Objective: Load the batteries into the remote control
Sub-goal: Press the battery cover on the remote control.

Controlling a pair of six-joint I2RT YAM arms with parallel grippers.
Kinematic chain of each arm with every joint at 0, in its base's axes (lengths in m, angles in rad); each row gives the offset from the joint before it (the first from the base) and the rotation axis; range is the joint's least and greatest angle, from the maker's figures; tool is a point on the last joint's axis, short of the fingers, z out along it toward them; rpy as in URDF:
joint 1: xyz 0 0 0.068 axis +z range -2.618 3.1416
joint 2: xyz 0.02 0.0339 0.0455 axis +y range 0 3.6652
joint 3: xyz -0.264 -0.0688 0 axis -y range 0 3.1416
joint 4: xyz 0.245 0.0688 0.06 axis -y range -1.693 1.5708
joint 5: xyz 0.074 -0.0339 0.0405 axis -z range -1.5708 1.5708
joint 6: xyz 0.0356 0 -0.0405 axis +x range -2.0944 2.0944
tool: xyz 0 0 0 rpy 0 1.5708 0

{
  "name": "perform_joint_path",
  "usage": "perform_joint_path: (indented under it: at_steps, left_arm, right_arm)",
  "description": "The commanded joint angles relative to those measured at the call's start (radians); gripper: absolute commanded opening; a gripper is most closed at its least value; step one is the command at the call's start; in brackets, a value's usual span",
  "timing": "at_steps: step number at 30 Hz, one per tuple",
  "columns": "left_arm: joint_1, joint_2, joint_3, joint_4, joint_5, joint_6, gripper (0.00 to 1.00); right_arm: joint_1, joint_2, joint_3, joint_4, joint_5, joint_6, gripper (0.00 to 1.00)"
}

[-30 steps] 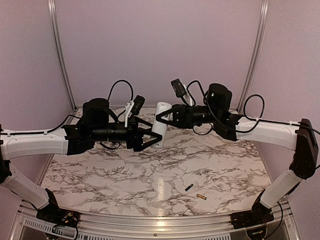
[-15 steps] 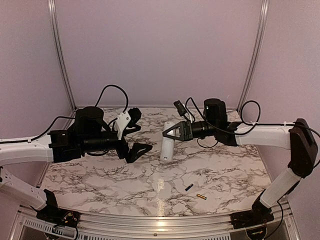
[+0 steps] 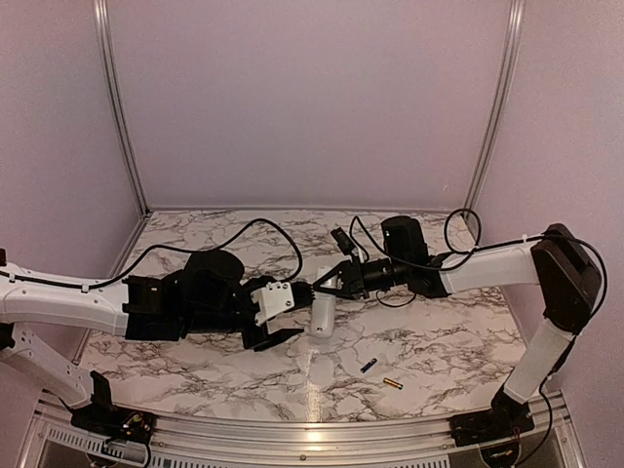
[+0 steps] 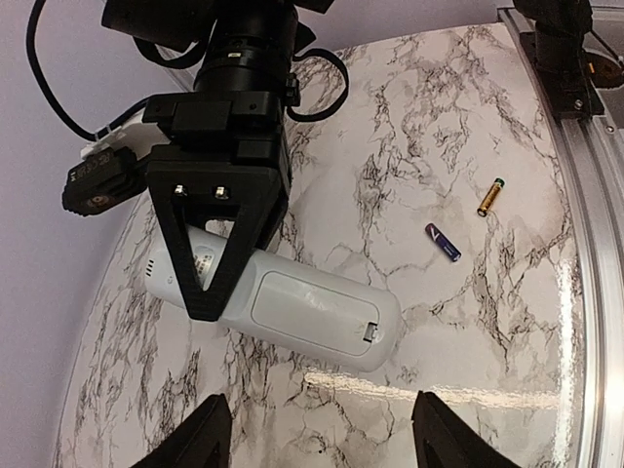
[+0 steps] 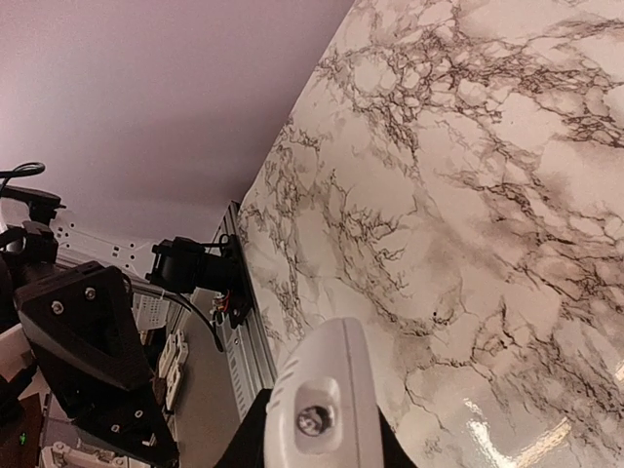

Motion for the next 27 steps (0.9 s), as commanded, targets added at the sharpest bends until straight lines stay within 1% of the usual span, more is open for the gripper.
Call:
perform_joint_path:
  at_steps: [1,5,9,15,22,27]
  left_arm:
    - [-0.027,0.050,0.036,-0.028,-0.037,0.089,0.63]
    - [-0.039,0.092,0.059,-0.045,-0.039,0.107,0.54]
    - [-0.051,0.126,0.077,-0.059,-0.039,0.117,0.49]
    - [-0.056,0.162,0.104,-0.084,-0.062,0.132,0.45]
    - [-0.057,0.191,0.125,-0.095,-0.072,0.143,0.43]
    - [-0.057,0.210,0.138,-0.107,-0.099,0.155,0.40]
  right_arm:
    - [0.018,0.020,-0.003,0.085,-0.001,0.068,0.00]
    - [0.045,0.037,-0.005,0.109,-0.002,0.089,0.00]
    - [0.059,0.044,-0.007,0.129,-0.003,0.107,0.00]
    - [0.065,0.048,-0.001,0.134,-0.008,0.116,0.00]
    - [0.070,0.047,0.002,0.146,-0.022,0.121,0.00]
    - [0.070,0.042,0.002,0.147,-0.032,0.123,0.00]
